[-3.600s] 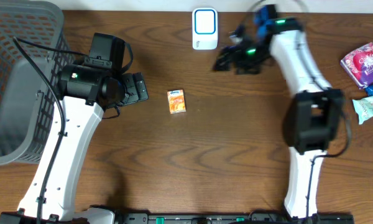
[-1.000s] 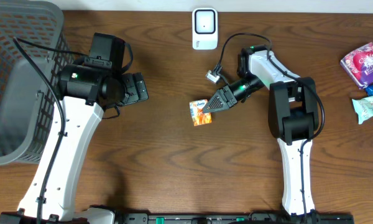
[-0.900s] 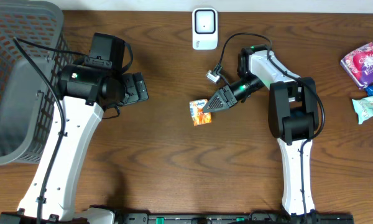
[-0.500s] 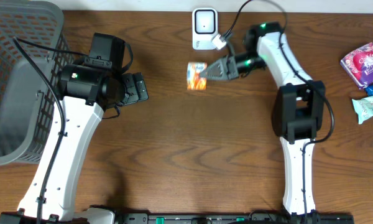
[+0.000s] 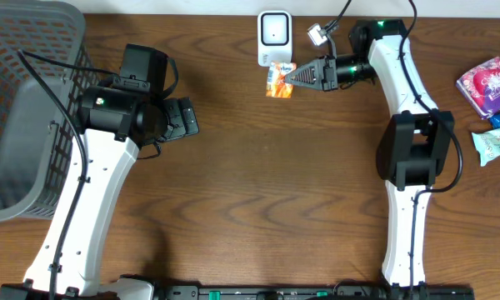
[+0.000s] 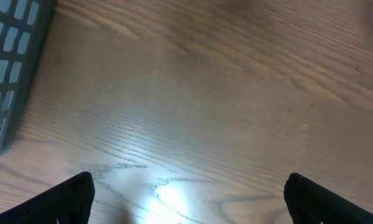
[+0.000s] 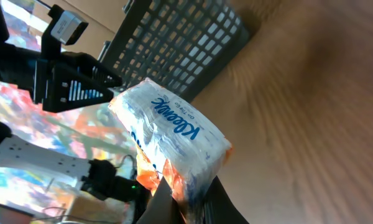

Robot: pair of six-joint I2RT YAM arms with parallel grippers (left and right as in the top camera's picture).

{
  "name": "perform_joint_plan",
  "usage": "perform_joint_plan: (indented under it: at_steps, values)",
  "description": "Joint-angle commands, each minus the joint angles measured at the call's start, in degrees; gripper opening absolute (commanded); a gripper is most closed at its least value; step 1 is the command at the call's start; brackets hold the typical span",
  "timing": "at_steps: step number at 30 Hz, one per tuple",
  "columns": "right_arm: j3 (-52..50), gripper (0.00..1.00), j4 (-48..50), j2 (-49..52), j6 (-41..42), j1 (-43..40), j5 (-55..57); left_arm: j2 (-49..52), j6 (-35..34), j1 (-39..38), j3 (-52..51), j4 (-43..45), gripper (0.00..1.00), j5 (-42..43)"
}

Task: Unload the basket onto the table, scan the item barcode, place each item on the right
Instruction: 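Hold the Kleenex pack up against the scanner face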

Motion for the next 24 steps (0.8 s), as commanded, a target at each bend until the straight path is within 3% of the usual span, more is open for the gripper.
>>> perform_joint_plan:
  at_steps: [1, 4, 6, 7, 9, 10, 12, 16, 18, 19, 24]
  values:
    - [1.18, 0.01, 3.41, -0.07, 4.31, -1.90, -1.88, -0.13, 0.35, 0.24, 0.44, -0.22, 0.98, -1.16]
    - [1.22, 0.01, 12.31, -0.13, 22.14, -2.21, 0.61, -0.13, 0.35, 0.24, 0.44, -0.22, 0.98, -1.16]
    - [1.46, 0.01, 17.11, -0.59, 32.70, -1.84, 7.93, -0.13, 0.35, 0.24, 0.44, -0.22, 0.98, -1.16]
    - [2.03, 0.01, 21.07, -1.33, 43.60, -1.18, 19.30, -0.13, 0.35, 0.24, 0.44, -0.22, 0.98, -1.16]
    - [3.69, 0.01, 24.46, -2.93, 56.59, 0.70, 40.76, -0.13, 0.35, 0.24, 0.44, -0.22, 0.98, -1.16]
    - [4.52, 0.01, 25.07, -3.52, 59.10, 1.44, 46.36, -0.13, 0.35, 0.24, 0.44, -0.22, 0.98, -1.16]
    - [7.96, 0.01, 26.01, -4.87, 60.15, 4.07, 56.54, -0.13, 0.35, 0.24, 0.44, -0.22, 0.98, -1.16]
    - [16.26, 0.01, 28.41, -5.57, 60.00, 11.45, 87.69, -0.13, 0.35, 0.24, 0.44, -0.22, 0.98, -1.16]
    - [16.24, 0.01, 32.65, -5.53, 55.65, 14.58, 100.04, -0.13, 0.35, 0.24, 0.44, -0.22, 0.98, -1.16]
    - [15.89, 0.01, 37.09, -4.79, 48.81, 17.20, 107.34, -0.13, 0.35, 0.24, 0.44, -0.22, 0.98, -1.16]
    - [14.43, 0.01, 46.73, -0.98, 33.14, 23.39, 120.41, -0.13, 0.35, 0.24, 0.44, -0.22, 0.98, -1.16]
